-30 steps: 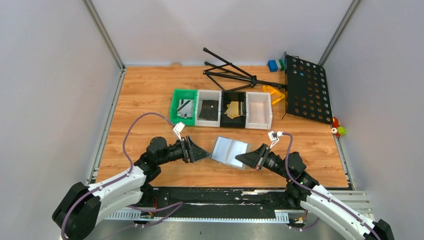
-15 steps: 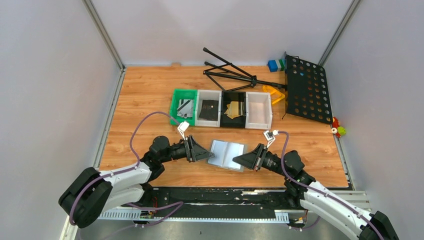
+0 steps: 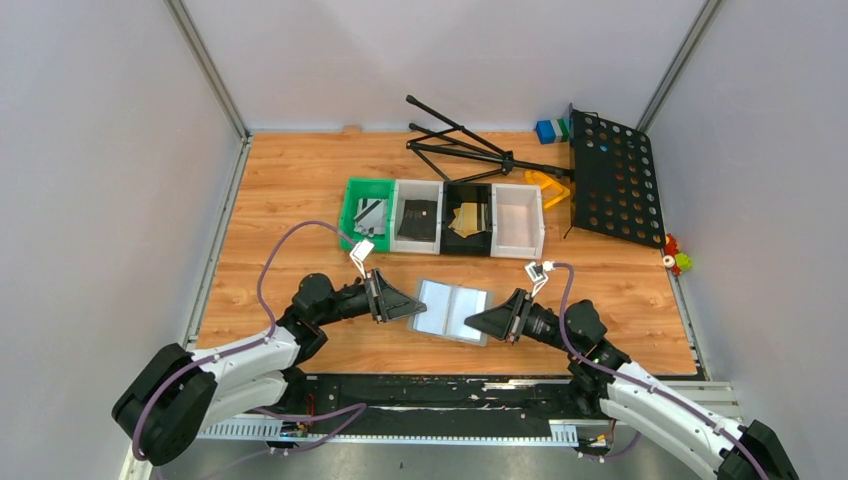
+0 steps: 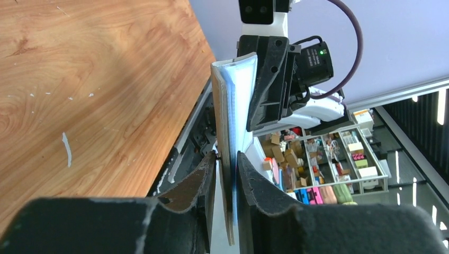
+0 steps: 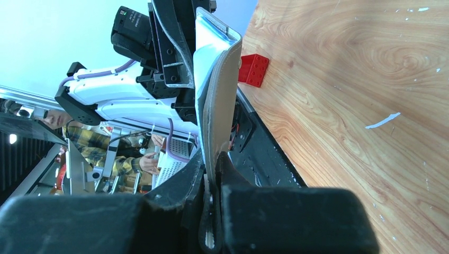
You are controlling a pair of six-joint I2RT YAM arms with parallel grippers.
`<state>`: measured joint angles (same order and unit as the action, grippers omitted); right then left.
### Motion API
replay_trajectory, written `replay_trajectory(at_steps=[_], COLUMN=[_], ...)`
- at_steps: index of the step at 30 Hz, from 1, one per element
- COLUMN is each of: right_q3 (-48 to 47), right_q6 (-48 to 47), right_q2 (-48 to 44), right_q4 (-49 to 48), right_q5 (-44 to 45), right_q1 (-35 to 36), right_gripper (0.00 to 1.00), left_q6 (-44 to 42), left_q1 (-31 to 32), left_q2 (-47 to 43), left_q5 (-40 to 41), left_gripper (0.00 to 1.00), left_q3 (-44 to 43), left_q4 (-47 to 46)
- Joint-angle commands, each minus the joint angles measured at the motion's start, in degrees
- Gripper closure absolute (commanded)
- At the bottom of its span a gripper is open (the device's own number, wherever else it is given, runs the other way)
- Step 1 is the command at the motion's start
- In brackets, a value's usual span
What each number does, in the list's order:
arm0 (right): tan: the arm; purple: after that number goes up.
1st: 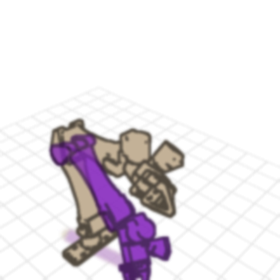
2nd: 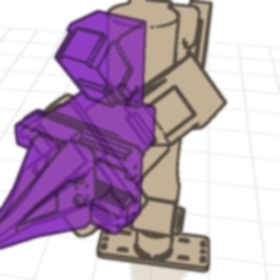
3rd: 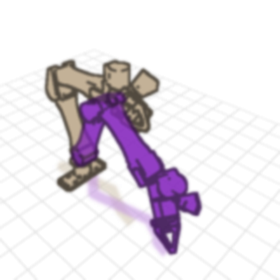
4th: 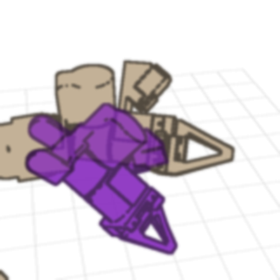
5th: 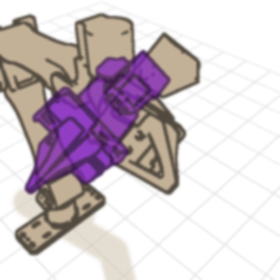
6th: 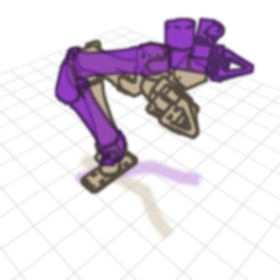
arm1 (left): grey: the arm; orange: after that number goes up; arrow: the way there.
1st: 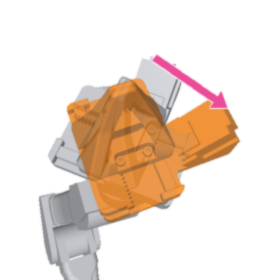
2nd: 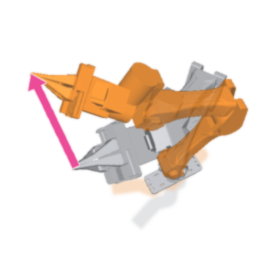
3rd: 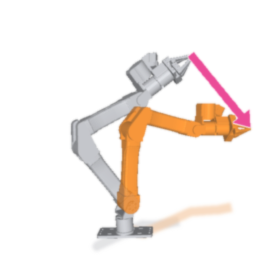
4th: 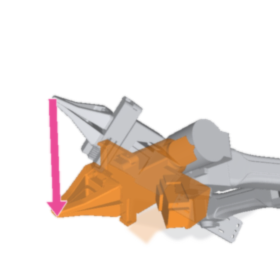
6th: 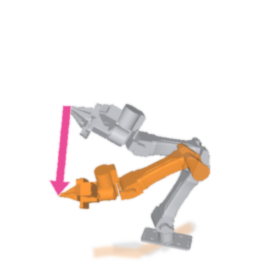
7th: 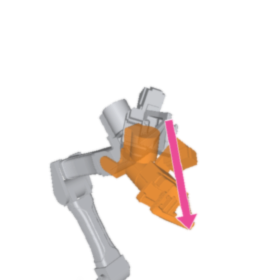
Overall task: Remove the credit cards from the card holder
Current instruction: Remove the credit card from the card holder.
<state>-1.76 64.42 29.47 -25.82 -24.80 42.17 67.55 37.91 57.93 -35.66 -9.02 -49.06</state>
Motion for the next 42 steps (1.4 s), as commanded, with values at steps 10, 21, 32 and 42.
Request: replay_trajectory(at_steps=[10, 21, 32, 42], right_q3=[-5.6, -10.4, -13.9, -21.0], right_q6=[-6.5, -16.2, -19.4, -19.0], right_q2=[4.0, 12.1, 10.5, 28.3], right_q4=[6.7, 21.4, 24.4, 17.0], right_q5=[1.6, 7.8, 8.1, 10.9], right_q1=[-0.1, -0.2, 0.3, 8.9], right_gripper=[0.96, 0.44, 0.52, 0.78], left_q6=[-3.1, -18.5, -20.8, -19.6], left_q1=[0.3, 0.8, 3.1, 4.8], left_q2=[-1.1, -2.0, -1.5, -1.7], left_q5=[0.6, 13.8, 18.6, 20.0], left_gripper=[1.00, 1.00, 1.00, 1.00], left_q3=[-0.3, -4.8, -5.6, -5.6], left_q4=[2.1, 32.6, 36.9, 36.3])
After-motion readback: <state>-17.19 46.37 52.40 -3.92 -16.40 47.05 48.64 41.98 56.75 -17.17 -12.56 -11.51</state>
